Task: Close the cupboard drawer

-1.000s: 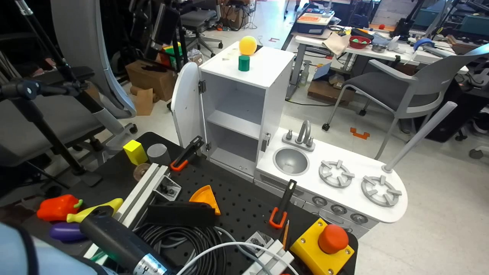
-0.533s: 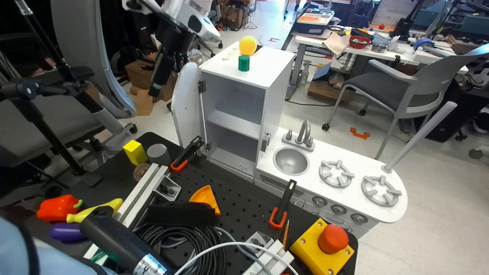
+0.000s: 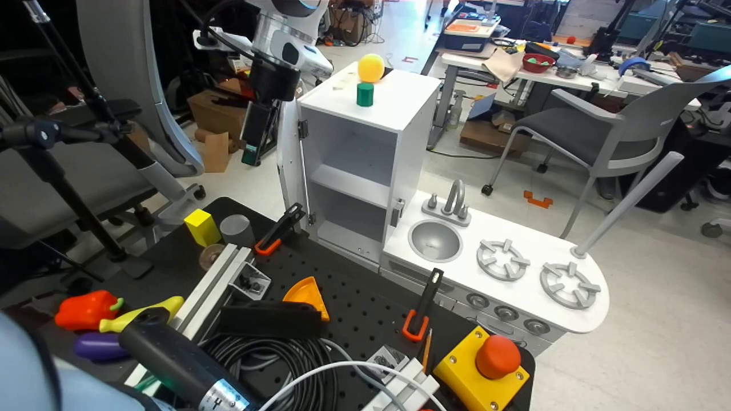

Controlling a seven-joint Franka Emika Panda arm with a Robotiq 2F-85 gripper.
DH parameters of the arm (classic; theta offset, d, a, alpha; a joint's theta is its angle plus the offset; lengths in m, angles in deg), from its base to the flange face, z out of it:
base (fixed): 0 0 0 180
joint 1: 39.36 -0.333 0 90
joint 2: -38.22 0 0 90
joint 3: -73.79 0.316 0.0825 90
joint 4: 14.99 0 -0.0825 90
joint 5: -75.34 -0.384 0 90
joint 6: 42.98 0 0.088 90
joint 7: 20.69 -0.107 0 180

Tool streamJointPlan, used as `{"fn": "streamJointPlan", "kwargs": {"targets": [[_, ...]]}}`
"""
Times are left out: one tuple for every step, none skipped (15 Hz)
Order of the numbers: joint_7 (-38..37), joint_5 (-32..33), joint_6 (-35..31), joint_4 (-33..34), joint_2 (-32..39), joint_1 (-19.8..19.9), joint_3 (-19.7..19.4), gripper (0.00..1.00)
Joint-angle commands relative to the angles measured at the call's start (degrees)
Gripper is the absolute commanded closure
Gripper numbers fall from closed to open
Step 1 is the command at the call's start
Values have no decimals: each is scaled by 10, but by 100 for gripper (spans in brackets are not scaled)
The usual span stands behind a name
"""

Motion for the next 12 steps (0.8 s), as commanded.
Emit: {"fn": "streamJointPlan", "kwargs": {"targets": [[-98,93,-16,-8,-20,-31,-27,0],[-127,125,-17,-11,-25,-37,-33,0],[-154,155,-16,-12,-29,-40,-37,0],[-183,189,-17,-14,-35,-44,-42,0],[-211,221,-15,-14,-40,-47,-46,0],[-238,257,-14,-14,-46,-50,-49,0],[-262,291,-17,-14,-49,-51,-51,0],[-281,327,-19,-12,-52,-51,-53,0],[-300,363,-21,-9,-54,-51,-54,0],[-317,400,-23,-4,-53,-49,-55,0],[-336,436,-26,0,-53,-47,-57,0],[-350,473,-35,8,-48,-43,-60,0]]}}
